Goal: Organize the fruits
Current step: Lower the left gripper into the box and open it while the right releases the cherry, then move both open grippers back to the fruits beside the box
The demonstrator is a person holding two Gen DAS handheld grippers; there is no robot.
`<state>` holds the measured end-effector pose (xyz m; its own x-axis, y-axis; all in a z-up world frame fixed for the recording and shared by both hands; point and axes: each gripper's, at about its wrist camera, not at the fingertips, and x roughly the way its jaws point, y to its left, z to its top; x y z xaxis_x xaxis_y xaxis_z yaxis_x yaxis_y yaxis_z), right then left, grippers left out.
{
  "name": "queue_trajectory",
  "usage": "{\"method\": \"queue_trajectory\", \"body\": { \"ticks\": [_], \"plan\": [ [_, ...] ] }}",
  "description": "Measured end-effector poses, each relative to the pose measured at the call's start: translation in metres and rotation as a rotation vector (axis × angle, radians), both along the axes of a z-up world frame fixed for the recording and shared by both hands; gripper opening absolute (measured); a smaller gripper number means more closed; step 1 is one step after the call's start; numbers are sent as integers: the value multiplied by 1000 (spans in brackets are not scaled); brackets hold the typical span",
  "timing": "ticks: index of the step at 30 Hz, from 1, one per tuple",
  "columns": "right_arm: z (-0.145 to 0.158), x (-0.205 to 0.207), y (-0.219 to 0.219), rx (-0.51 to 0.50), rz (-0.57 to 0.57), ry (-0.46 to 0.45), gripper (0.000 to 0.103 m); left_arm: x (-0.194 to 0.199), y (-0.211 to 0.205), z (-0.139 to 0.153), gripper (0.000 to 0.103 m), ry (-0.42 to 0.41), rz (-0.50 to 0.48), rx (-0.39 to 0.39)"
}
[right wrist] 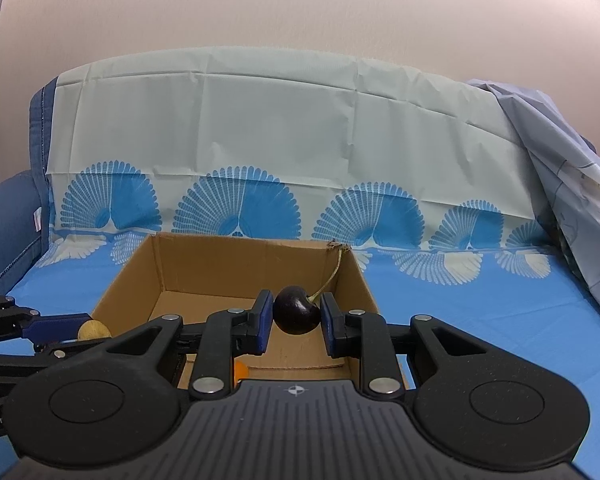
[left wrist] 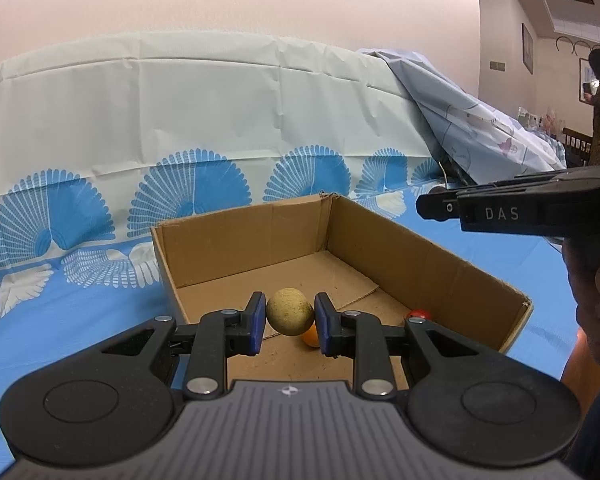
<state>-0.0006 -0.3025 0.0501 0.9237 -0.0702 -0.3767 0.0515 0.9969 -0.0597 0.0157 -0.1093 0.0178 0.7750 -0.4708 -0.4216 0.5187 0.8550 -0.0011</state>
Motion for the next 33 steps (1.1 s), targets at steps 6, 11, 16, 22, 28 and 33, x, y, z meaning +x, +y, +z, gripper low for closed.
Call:
{"method": "queue_trajectory", "body": {
  "ticks": [6, 11, 16, 22, 28, 33],
  "plan": [
    [0, 3, 1, -23, -39, 2, 71, -2, 0, 1, 70, -16, 17, -3],
    [-1, 3, 1, -22, -37, 1, 74, -1, 0, 3, 70, -19, 21, -12],
    [-1, 3, 1, -25, -38, 0, 74, -3, -1, 4, 66, -36, 20, -12],
    [-1, 3, 3, -24, -40, -2, 74, -2, 0, 2, 24, -36, 15, -7],
    [0, 2, 9, -21, -34, -13, 74, -5, 6, 6, 18, -43, 6, -16],
    [2, 1, 19, -14, -28, -26, 74, -12, 22, 17, 18, -4, 7, -52]
  ]
}}
